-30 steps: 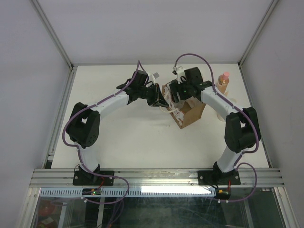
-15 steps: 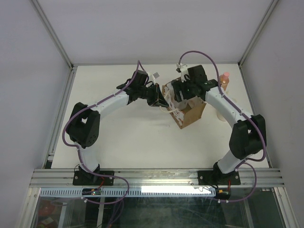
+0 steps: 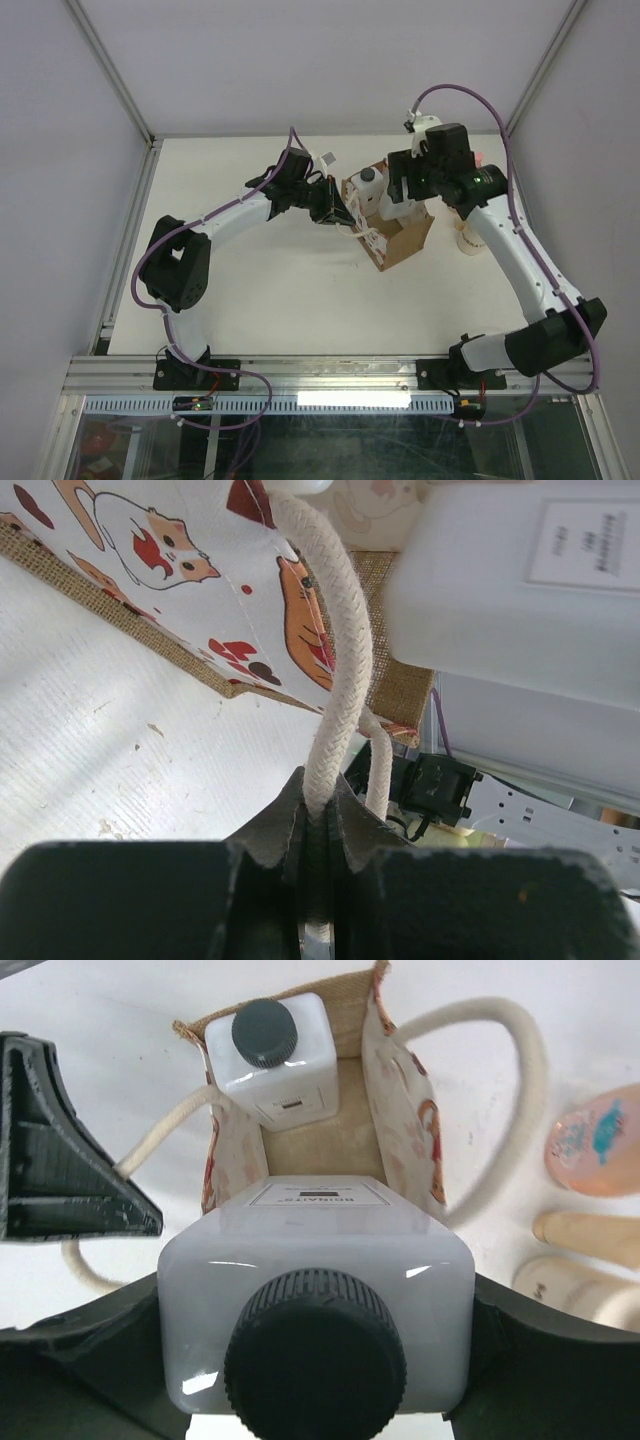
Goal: Take the personal care products out of the canvas bag
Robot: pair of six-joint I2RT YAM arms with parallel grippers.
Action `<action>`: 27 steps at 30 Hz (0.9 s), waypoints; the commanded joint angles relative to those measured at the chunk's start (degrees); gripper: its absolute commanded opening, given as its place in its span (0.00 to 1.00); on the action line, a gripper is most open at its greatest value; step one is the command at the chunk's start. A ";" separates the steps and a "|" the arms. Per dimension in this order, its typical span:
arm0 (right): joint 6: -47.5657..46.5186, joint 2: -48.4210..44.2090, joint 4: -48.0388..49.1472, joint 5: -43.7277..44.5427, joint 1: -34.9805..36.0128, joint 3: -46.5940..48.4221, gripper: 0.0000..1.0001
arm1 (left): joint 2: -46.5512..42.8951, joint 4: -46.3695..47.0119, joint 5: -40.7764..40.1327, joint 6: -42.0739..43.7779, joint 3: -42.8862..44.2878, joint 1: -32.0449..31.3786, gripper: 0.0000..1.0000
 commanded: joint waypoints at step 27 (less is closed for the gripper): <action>5.69 -27.44 14.89 10.72 -23.89 -29.59 0.00 | -0.53 2.81 3.70 0.11 0.78 -0.27 0.00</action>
